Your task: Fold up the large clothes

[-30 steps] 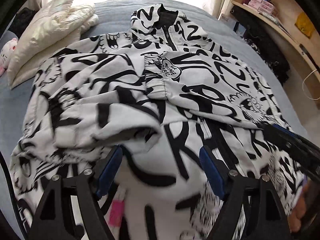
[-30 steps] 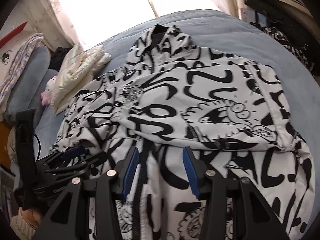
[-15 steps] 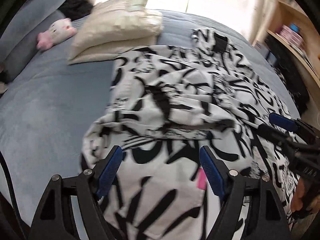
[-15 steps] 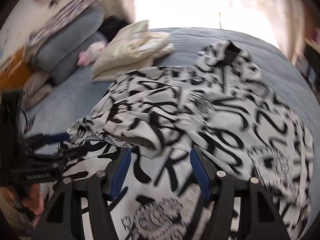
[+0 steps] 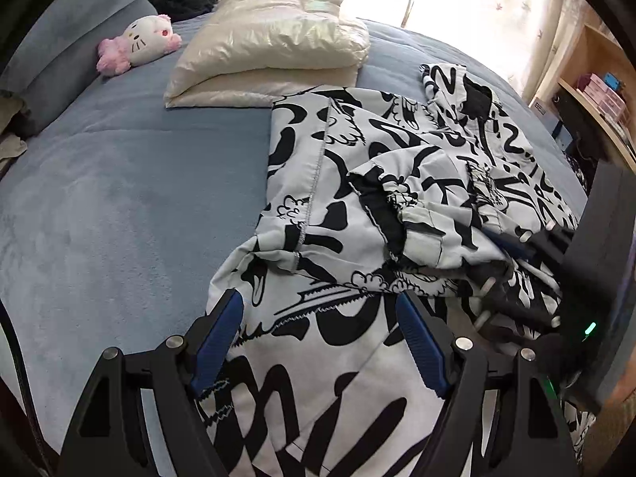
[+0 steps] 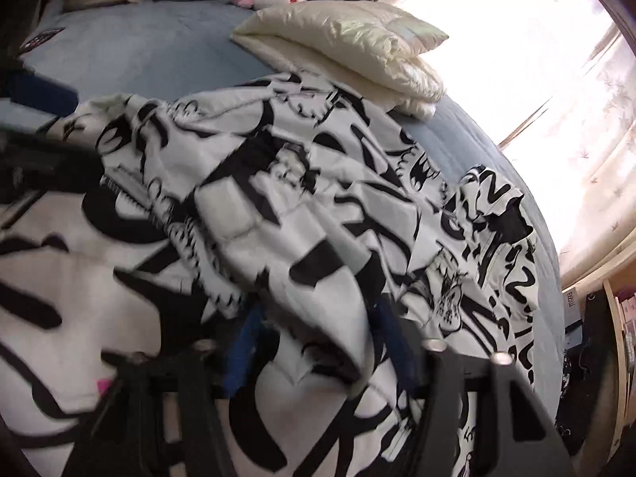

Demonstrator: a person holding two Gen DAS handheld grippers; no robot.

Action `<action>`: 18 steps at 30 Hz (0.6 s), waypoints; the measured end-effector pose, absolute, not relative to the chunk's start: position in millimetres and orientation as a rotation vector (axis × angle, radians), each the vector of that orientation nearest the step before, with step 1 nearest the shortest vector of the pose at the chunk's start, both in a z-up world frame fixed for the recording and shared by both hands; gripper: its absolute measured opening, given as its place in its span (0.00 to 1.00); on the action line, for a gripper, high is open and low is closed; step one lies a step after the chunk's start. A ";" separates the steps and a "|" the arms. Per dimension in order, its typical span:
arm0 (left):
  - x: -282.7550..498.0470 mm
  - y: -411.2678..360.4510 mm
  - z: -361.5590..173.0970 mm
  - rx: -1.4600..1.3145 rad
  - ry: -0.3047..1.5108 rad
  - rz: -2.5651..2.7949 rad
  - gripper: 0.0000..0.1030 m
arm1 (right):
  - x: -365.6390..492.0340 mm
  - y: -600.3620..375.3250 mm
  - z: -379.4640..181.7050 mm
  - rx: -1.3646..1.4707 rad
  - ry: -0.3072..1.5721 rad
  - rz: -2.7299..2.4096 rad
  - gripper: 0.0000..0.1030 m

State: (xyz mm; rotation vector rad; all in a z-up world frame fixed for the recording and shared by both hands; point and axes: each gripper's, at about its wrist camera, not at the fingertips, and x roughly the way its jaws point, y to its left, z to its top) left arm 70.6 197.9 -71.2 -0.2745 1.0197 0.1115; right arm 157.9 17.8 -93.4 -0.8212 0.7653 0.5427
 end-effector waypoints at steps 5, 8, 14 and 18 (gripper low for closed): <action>72.1 201.7 -61.8 -0.285 0.985 0.125 0.76 | 177.9 9.4 -37.8 -0.590 0.742 0.563 0.06; 70.5 203.7 -51.6 -0.285 0.948 0.128 0.76 | 191.6 -28.5 16.0 -0.271 0.692 0.563 0.06; 70.1 203.2 -47.8 -0.291 0.935 0.113 0.76 | 220.0 -145.1 1.5 0.306 0.849 0.377 0.31; 74.4 205.6 -50.4 -0.291 0.959 0.093 0.76 | 226.6 -194.6 -83.1 0.425 1.174 0.255 0.40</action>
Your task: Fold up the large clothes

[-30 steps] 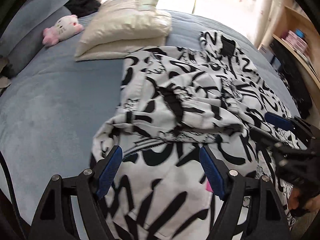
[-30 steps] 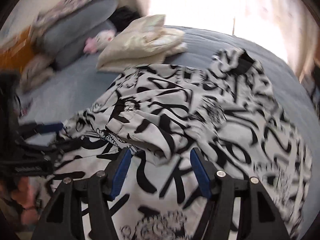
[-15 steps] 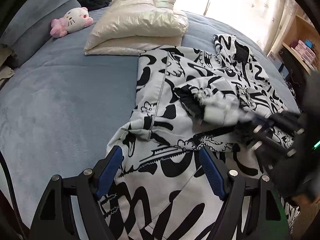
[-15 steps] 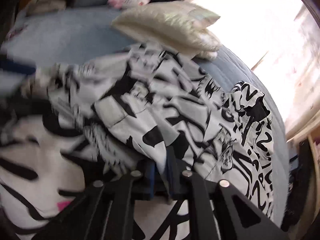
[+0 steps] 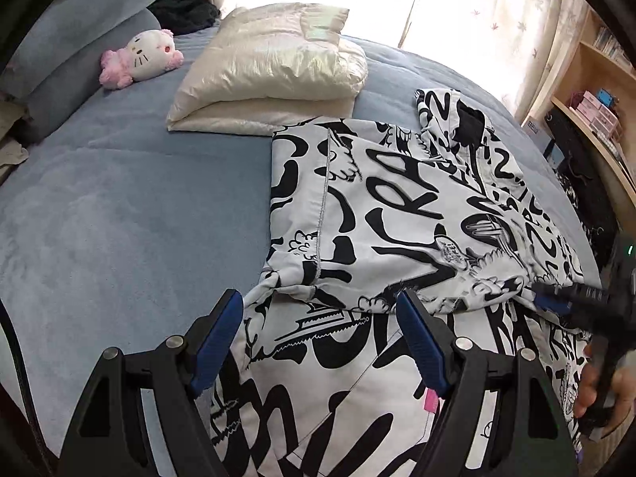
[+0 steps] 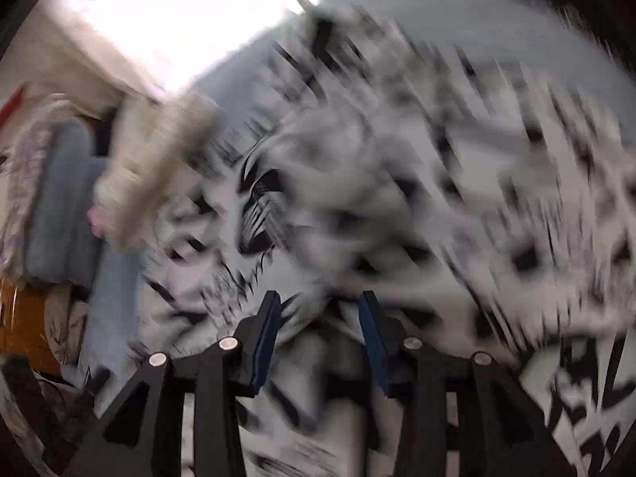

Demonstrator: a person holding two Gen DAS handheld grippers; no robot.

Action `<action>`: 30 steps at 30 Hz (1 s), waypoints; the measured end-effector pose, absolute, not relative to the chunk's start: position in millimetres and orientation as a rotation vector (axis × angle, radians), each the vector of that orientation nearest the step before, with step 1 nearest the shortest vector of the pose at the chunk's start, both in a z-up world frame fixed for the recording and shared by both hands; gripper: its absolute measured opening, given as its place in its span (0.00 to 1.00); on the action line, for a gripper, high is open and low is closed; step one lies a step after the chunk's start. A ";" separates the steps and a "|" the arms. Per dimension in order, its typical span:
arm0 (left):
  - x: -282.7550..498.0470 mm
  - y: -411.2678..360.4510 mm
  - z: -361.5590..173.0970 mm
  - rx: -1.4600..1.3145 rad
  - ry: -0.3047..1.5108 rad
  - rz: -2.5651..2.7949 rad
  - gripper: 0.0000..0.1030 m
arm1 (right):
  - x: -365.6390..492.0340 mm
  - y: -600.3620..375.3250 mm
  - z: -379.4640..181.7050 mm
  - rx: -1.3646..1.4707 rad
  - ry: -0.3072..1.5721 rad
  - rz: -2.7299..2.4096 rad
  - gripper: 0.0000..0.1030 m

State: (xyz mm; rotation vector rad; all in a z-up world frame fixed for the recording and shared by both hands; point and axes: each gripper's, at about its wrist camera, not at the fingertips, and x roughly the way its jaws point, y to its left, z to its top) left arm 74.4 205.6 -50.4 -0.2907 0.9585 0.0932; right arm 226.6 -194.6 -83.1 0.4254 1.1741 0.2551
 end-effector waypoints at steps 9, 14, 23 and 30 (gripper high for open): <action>136.8 236.5 -62.7 -0.261 1.035 0.064 0.76 | 247.0 -233.7 -71.5 0.476 1.125 0.274 0.57; 194.8 267.2 -100.0 -0.343 1.122 0.060 0.76 | 304.8 -237.8 -92.1 0.474 1.166 0.278 0.57; 257.9 291.6 -149.0 -0.454 1.183 -0.037 0.82 | 352.3 -226.1 -120.5 0.512 1.163 0.378 0.59; 278.5 267.8 -142.2 -0.433 1.166 -0.079 0.29 | 346.6 -202.0 -111.2 0.345 1.105 0.412 0.29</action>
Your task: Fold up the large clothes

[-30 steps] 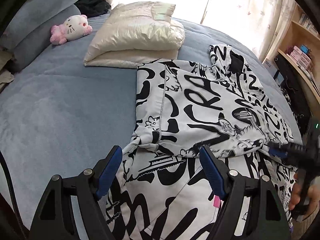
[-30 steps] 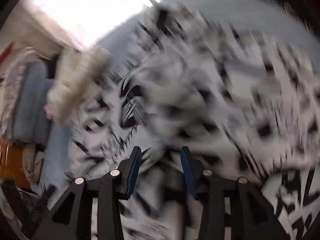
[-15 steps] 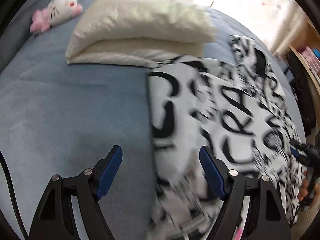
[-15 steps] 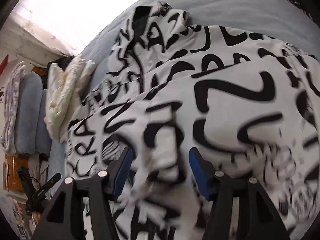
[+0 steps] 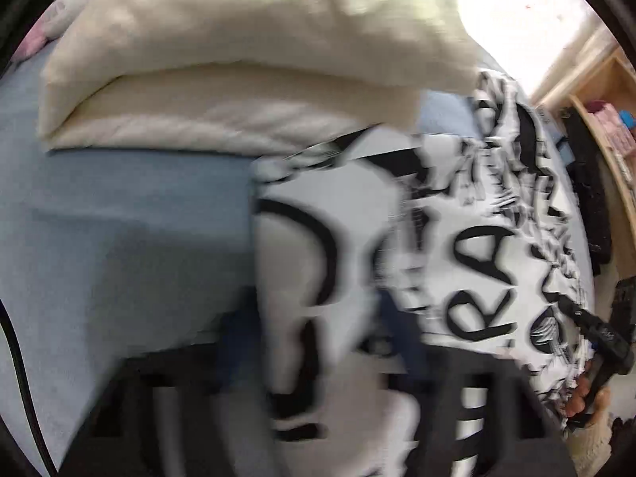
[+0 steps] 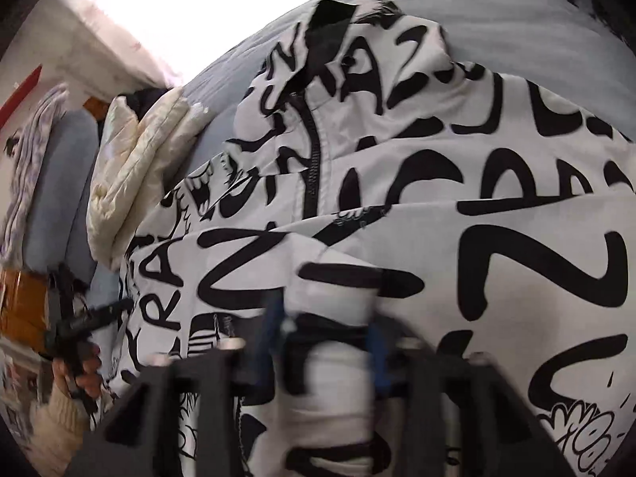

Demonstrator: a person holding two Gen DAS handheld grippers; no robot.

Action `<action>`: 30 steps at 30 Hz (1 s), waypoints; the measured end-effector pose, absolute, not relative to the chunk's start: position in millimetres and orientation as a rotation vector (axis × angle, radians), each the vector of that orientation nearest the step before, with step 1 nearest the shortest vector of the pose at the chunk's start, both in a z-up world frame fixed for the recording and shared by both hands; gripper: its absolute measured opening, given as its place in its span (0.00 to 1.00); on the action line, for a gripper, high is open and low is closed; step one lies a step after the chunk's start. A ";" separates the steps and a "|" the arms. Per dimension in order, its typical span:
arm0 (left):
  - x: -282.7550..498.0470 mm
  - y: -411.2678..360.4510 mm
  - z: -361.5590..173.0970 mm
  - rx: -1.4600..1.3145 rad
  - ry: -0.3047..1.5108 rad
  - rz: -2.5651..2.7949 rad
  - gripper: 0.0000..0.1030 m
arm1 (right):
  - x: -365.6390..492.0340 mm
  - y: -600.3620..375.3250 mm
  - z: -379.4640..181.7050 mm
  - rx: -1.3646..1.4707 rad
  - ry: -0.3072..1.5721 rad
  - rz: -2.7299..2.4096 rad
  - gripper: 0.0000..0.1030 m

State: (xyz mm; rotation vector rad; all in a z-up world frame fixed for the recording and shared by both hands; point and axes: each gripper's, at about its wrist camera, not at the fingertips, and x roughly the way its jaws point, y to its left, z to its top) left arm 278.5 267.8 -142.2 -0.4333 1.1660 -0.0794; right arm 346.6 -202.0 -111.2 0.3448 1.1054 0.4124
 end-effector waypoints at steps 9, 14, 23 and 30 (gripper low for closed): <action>226.0 201.9 -57.3 -0.075 0.745 0.186 0.04 | 309.7 -192.2 -52.5 0.255 0.849 0.415 0.26; 231.7 181.7 -68.8 0.099 0.665 0.319 0.03 | 312.1 -186.8 -49.3 0.233 0.768 0.357 0.26; 249.5 197.8 -113.9 0.184 0.775 0.404 0.07 | 353.7 -175.4 -114.8 0.203 0.988 0.258 0.29; 229.5 198.2 -71.5 0.074 0.815 0.320 0.39 | 337.5 -201.7 -89.5 0.239 1.021 0.238 0.40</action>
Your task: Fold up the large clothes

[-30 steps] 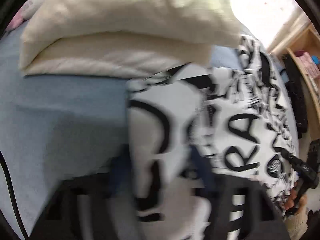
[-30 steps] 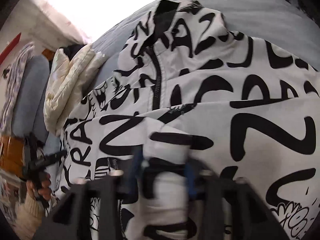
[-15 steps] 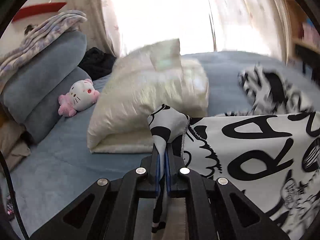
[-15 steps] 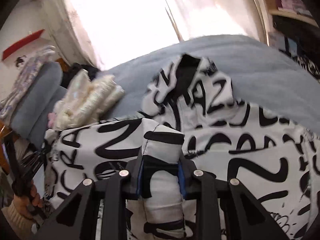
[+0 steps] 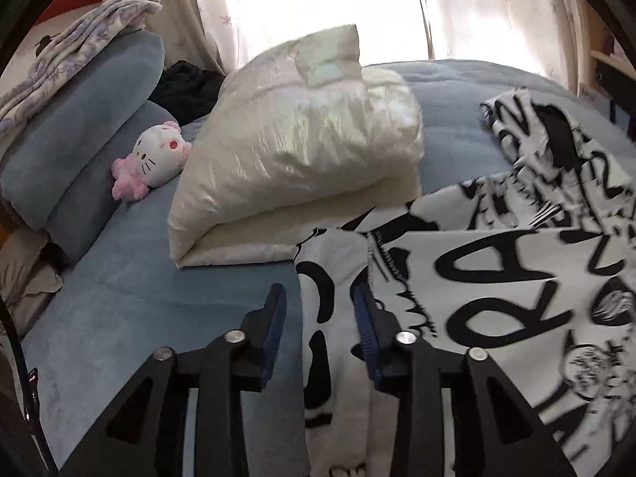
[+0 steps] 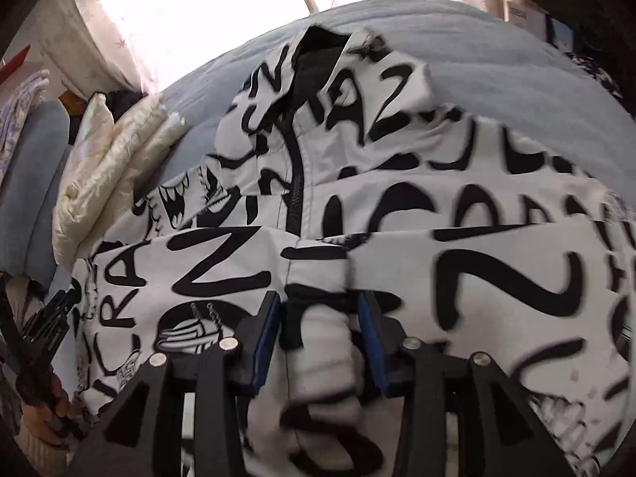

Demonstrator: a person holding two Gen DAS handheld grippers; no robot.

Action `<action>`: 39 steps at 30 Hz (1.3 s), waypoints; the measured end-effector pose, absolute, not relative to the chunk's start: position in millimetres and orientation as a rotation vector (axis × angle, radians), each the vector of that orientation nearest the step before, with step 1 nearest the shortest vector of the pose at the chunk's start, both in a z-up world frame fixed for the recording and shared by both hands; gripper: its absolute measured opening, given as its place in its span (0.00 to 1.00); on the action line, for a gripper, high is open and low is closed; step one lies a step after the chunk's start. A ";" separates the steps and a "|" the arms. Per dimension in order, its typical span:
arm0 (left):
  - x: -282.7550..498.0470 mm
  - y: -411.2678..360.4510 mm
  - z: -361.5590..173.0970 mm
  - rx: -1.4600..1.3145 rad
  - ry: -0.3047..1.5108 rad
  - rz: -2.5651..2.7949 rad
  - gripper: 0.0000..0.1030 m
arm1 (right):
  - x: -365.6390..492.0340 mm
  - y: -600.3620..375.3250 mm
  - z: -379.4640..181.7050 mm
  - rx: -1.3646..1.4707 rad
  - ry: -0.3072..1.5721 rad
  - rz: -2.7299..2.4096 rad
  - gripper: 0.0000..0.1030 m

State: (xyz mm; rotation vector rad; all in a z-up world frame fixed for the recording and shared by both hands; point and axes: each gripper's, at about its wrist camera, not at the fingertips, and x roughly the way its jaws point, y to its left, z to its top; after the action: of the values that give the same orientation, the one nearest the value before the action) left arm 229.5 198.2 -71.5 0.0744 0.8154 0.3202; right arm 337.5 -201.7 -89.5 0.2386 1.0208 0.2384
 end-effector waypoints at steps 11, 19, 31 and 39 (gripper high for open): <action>179.5 111.4 -87.1 -0.148 0.969 0.102 0.40 | 274.3 -132.4 -67.3 0.205 1.002 0.480 0.40; 171.4 125.6 -130.6 -0.124 1.025 0.266 0.39 | 279.4 -165.1 -99.9 0.121 1.007 0.280 0.37; 125.1 138.7 -77.1 -0.134 0.986 0.247 0.53 | 231.7 -247.2 -57.5 0.313 0.959 0.235 0.39; 86.5 124.8 -35.6 -0.093 0.933 0.237 0.54 | 194.6 -247.3 -26.0 0.300 0.911 0.254 0.39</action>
State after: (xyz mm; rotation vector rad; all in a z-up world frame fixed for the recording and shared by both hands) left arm 86.5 124.8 -35.6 -0.0931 0.9335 0.2371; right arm 194.6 -247.3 -26.0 0.3001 0.9110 0.2541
